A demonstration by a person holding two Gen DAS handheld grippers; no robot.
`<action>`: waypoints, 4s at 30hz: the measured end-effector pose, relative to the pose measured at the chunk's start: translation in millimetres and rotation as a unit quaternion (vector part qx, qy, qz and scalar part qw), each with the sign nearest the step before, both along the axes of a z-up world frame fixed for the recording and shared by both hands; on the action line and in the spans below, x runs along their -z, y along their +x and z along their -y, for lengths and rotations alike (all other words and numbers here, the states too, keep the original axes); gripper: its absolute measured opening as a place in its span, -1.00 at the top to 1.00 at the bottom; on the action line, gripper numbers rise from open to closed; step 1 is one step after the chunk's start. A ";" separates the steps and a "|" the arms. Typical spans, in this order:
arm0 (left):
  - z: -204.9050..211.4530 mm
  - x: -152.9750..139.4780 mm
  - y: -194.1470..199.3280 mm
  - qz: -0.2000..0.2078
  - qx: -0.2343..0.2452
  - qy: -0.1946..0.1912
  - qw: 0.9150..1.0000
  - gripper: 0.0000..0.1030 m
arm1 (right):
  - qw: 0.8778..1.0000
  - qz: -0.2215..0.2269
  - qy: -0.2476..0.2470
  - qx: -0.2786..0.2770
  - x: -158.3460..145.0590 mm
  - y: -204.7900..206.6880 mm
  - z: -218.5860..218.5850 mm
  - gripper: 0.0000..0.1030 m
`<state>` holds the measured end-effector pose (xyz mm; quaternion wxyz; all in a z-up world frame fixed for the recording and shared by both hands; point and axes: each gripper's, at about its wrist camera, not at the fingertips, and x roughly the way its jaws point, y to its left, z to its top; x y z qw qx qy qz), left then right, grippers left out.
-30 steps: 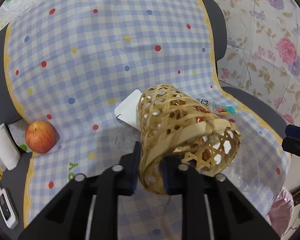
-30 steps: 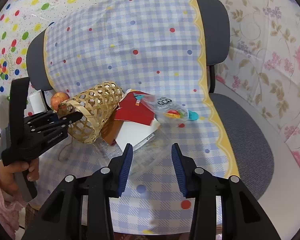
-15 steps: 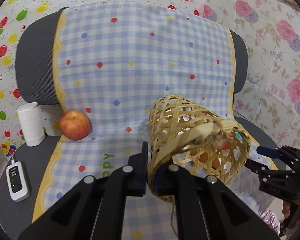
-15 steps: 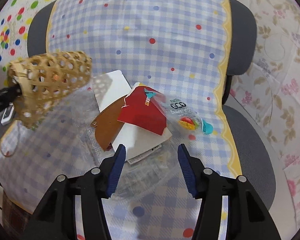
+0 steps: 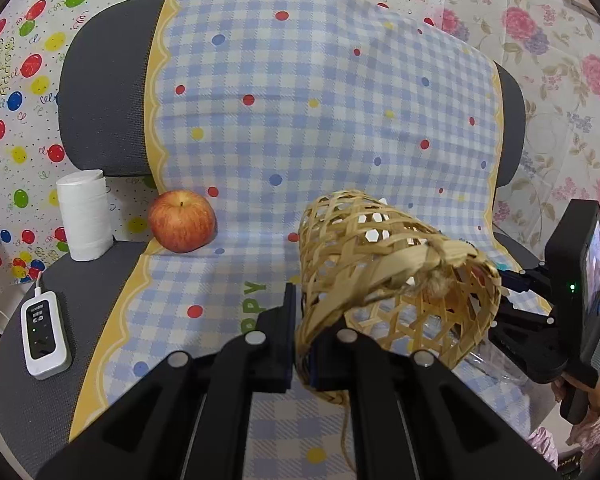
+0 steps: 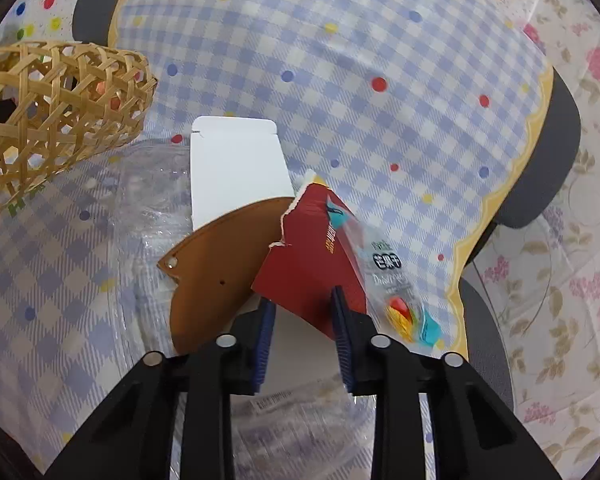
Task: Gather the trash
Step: 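Grasp the red paper piece with the right tool while the left tool holds the basket, then carry basket and red paper to the pink bin and open both tools, then move both tools back over the chair seat toward the paper pieces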
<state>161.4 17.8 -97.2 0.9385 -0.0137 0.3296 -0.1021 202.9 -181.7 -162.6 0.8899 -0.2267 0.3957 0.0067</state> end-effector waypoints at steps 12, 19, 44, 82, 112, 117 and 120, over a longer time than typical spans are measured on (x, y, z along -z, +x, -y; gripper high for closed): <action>-4.2 -25.4 -5.8 0.025 -0.009 0.001 1.000 0.94 | 0.968 0.111 0.220 0.048 -86.1 -26.2 48.4 1.00; 6.1 -50.5 -38.9 0.053 0.014 -0.008 0.998 0.94 | 0.951 0.160 0.255 0.065 -130.7 -92.3 56.6 1.00; 119.3 -22.1 -179.7 0.023 0.225 -0.014 0.974 0.94 | 0.932 0.168 0.236 0.219 -110.4 -318.5 105.1 0.99; 289.7 83.6 -258.8 -0.134 0.464 0.063 0.873 0.55 | 0.874 0.062 0.194 0.440 -13.1 -447.7 192.7 0.99; 157.1 -5.6 -190.5 -0.002 0.251 0.037 0.967 -0.06 | 0.923 0.108 0.246 0.277 -51.9 -362.9 140.6 0.75; 110.2 -18.1 -149.9 0.009 0.166 0.044 0.985 -0.16 | 0.945 0.084 0.241 0.204 -57.0 -294.9 114.4 0.44; 84.0 -24.4 -124.5 0.025 0.111 0.063 0.992 -0.25 | 0.955 0.077 0.228 0.171 -59.7 -254.2 101.4 0.42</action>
